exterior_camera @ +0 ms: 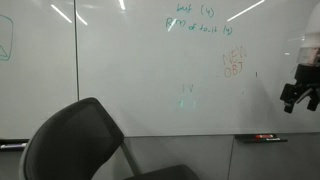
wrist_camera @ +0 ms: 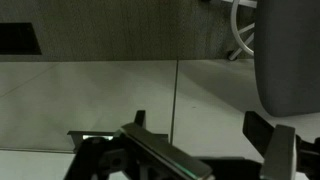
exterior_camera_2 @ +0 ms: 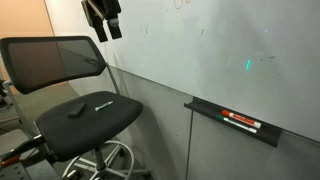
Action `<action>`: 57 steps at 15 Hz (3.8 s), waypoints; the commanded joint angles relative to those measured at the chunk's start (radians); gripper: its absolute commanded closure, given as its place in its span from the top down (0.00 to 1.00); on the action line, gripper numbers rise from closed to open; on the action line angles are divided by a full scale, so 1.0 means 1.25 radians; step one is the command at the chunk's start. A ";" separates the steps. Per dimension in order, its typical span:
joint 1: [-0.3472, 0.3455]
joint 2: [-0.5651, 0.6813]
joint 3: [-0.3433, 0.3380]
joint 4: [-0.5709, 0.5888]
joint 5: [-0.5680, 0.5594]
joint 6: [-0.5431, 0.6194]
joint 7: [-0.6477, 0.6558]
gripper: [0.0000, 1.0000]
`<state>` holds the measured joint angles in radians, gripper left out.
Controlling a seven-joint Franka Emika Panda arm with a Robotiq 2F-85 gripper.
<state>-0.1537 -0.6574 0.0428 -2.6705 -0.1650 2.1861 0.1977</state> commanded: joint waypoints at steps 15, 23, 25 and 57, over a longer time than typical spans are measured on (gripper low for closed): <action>0.010 0.024 0.002 0.019 -0.008 -0.003 -0.005 1.00; 0.109 0.175 0.050 0.064 0.005 0.029 -0.032 1.00; 0.140 0.219 0.064 0.084 0.007 0.034 -0.046 1.00; 0.452 1.082 0.047 0.672 -0.099 0.116 -0.022 1.00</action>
<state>0.3376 0.6283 0.1585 -1.9187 -0.2385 2.3044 0.0235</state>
